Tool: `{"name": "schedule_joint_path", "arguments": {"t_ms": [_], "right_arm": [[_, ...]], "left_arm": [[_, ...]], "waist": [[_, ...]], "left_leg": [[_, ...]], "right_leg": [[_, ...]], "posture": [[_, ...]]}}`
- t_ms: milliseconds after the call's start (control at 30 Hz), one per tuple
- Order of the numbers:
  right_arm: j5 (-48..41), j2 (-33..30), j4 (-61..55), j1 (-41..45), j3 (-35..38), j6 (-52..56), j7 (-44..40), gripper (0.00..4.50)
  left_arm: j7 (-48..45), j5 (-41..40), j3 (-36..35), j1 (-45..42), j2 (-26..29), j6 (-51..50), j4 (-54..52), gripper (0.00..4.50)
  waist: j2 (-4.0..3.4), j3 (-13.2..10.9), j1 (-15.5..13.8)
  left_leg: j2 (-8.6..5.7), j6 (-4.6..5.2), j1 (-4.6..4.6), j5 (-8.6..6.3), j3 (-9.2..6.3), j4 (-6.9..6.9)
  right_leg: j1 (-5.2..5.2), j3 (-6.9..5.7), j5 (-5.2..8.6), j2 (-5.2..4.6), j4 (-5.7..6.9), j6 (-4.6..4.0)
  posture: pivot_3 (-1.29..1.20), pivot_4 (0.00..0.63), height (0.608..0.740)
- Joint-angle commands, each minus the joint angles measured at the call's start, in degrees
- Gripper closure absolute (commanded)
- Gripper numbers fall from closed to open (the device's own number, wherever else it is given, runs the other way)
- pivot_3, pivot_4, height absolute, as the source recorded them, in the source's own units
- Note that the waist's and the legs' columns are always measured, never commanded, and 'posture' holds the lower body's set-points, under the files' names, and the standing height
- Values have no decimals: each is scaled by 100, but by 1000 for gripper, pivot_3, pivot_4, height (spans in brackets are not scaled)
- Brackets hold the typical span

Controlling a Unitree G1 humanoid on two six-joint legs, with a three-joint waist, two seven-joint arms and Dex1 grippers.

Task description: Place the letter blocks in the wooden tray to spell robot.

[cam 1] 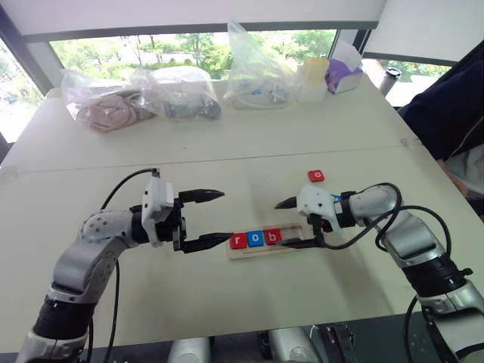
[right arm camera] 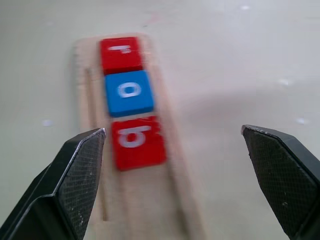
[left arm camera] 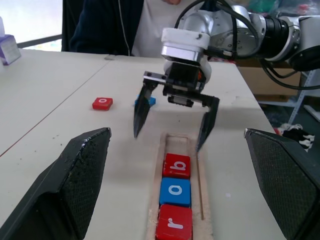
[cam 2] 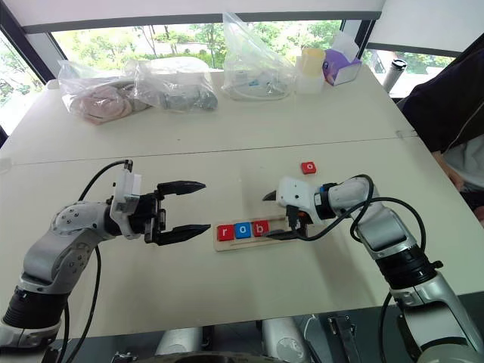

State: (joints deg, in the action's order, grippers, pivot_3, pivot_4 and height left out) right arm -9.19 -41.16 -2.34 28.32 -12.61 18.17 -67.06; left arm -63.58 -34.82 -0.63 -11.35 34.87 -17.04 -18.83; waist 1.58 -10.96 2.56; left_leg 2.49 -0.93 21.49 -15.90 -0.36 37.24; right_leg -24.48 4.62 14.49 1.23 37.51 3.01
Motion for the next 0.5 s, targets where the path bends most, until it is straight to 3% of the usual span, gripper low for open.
{"name": "schedule_joint_path", "arguments": {"t_ms": [33, 267, 500], "right_arm": [[220, 132, 503, 420, 578, 106, 979, 39], [695, 563, 1124, 571, 1090, 1021, 2891, 39], [657, 1407, 950, 592, 1393, 2227, 4148, 39]], "left_arm": [[-14, 12, 31, -70, -11, 80, -131, 0], [14, 75, 85, -96, -67, 144, -103, 0], [-2, 108, 125, -142, -105, 178, -69, 0]], "waist": [[0, 0, 3], [0, 1, -3], [-4, 2, 13]], "left_leg": [[0, 0, -1, 0, 1, 0], [-1, -1, 2, 0, 1, -3], [1, -1, -1, 1, 0, -3]], "right_leg": [[0, 1, 0, 0, 1, -1], [-1, 2, -1, -1, 1, 1], [-5, 3, -3, 2, 10, 1]], "posture": [[0, 150, 740], [0, 150, 740], [0, 150, 740]]}}
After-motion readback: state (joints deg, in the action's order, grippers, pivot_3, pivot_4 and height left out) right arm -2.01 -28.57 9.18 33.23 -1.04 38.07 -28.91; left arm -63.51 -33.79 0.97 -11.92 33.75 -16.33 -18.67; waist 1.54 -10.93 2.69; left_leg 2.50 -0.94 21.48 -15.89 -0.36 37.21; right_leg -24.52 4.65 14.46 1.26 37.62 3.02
